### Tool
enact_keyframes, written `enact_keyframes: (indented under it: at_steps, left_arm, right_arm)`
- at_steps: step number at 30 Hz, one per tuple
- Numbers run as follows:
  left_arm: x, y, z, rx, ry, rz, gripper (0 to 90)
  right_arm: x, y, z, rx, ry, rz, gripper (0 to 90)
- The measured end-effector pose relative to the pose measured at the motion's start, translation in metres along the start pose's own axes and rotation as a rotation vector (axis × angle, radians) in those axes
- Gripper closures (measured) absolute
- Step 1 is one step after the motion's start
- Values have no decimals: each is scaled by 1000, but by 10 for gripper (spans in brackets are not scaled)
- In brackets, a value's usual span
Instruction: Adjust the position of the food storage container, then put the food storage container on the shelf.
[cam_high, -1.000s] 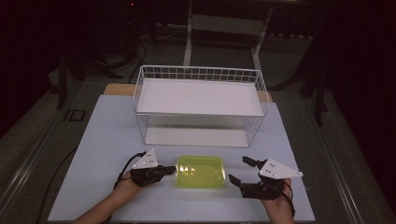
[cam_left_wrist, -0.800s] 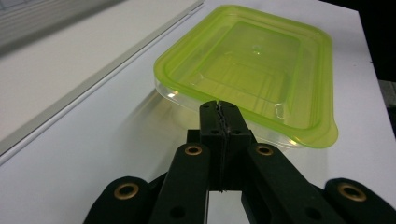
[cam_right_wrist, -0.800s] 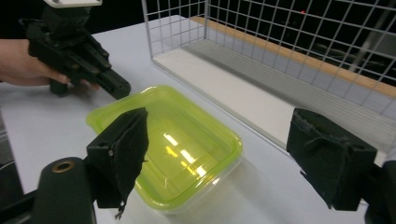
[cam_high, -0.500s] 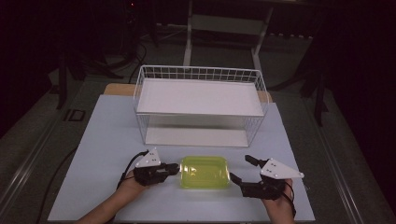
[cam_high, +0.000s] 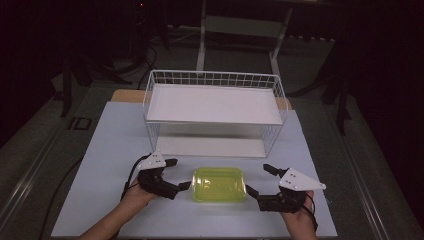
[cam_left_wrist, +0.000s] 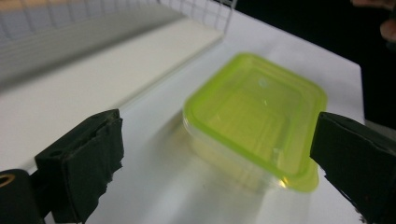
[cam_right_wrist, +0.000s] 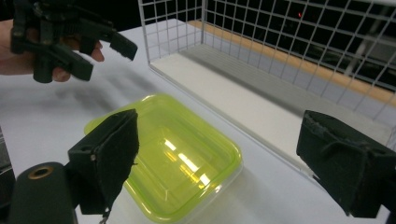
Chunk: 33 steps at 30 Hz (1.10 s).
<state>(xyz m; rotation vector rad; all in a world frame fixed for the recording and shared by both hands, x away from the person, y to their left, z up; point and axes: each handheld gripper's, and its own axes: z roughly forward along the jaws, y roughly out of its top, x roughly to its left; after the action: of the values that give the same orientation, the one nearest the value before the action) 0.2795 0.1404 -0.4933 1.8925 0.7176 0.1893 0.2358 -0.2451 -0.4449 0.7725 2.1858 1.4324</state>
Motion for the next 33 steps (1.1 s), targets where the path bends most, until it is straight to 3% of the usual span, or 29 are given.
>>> enact_keyframes:
  at_steps: [3, 5, 9, 11, 15, 17, 18, 20, 21, 22, 23, 24, 27, 30, 33]
  left_arm:
    - [-4, 5, -2, 4, -4, -28, 52]
    - [-8, 7, -2, 10, 9, -28, 52]
    - [-12, 13, -3, 20, 11, -47, 50]
    - [-12, 14, -2, 29, 9, -60, 48]
    - [-9, 15, 7, 84, 29, -50, 32]
    - [-6, 14, 11, 86, 28, -73, 64]
    - [-4, 13, 16, 102, 6, -123, 70]
    - [-3, 13, 23, 129, -3, -146, 142]
    - [-3, 13, 23, 129, -3, -146, 146]
    - [-4, 11, 30, 170, 8, -155, 146]
    - [-5, 10, 32, 181, -5, -159, 148]
    - [-6, 6, 37, 196, 4, -169, 148]
    - [-6, 3, 40, 206, -10, -199, 161]
    - [-8, -3, 44, 234, 5, -236, 249]
    - [-7, -5, 45, 238, 20, -256, 361]
  right_arm:
    - [-2, 3, 1, 1, 16, 10, 125]
    - [-3, 7, 4, 47, -2, 13, 119]
    - [-4, 11, 9, 41, -17, 30, 110]
    - [-4, 12, 14, 45, -2, 43, 111]
    - [-7, 11, 26, 66, 4, 64, 115]
    - [-9, 9, 32, 78, 9, 87, 115]
    - [-11, 6, 38, 99, 18, 106, 134]
    - [-12, 2, 43, 116, 14, 119, 137]
    - [-12, 2, 43, 116, 14, 119, 137]
    - [-12, 0, 45, 125, 15, 117, 143]
    - [-11, -5, 48, 147, -11, 113, 148]
    - [-10, -9, 51, 161, 2, 126, 167]
    - [-9, -17, 55, 182, -5, 126, 168]
    - [-9, -29, 65, 254, 8, 154, 209]
    - [-9, -32, 67, 282, 4, 158, 219]
